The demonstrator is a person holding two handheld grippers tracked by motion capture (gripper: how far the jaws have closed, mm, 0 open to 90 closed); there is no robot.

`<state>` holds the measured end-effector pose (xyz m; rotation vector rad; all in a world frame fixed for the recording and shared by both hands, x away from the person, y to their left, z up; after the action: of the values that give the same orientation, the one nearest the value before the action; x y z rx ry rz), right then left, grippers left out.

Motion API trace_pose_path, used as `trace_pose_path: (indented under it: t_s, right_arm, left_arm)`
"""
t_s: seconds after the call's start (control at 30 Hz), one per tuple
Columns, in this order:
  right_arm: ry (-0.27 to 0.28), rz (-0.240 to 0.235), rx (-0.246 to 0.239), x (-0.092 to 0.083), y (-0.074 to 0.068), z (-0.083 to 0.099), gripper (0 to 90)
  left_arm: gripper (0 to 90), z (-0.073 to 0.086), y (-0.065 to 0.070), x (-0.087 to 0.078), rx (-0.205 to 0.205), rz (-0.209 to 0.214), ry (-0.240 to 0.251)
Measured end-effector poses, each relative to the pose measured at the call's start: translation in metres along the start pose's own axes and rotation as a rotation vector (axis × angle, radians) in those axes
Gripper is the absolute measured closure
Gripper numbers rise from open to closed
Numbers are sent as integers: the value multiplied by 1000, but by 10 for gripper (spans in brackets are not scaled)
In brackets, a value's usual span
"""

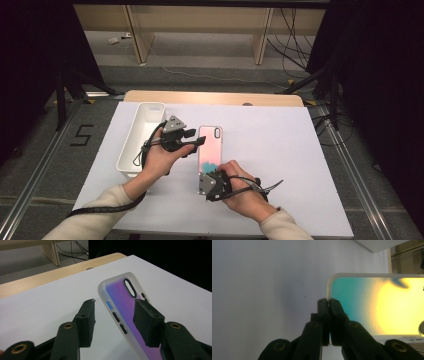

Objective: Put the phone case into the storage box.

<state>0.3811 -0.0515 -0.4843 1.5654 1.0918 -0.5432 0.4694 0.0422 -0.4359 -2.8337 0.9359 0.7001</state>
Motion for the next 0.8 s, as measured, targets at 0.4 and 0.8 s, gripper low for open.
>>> trace_pose_path:
  t_s: [0.4,0.8]
  right_arm:
    - [-1,3,-20,1,0,-1,891]
    - [-13,2,-24,4,-2,0,891]
  left_arm:
    - [604,2,1,2,-26,-6,-13]
    - [680,2,1,2,-43,0,-21]
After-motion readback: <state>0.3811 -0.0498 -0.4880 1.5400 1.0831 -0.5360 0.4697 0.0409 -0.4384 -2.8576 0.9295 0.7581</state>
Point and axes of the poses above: each handheld gripper's, and its own axes: x roughly forward along the jaws, z roughly out of its underside, y roughly to its right, the point moved 8 cm from there along x, roughly forward along the jaws, and after that the axes turned 8 degrees about -z, right-handed, at the moved point
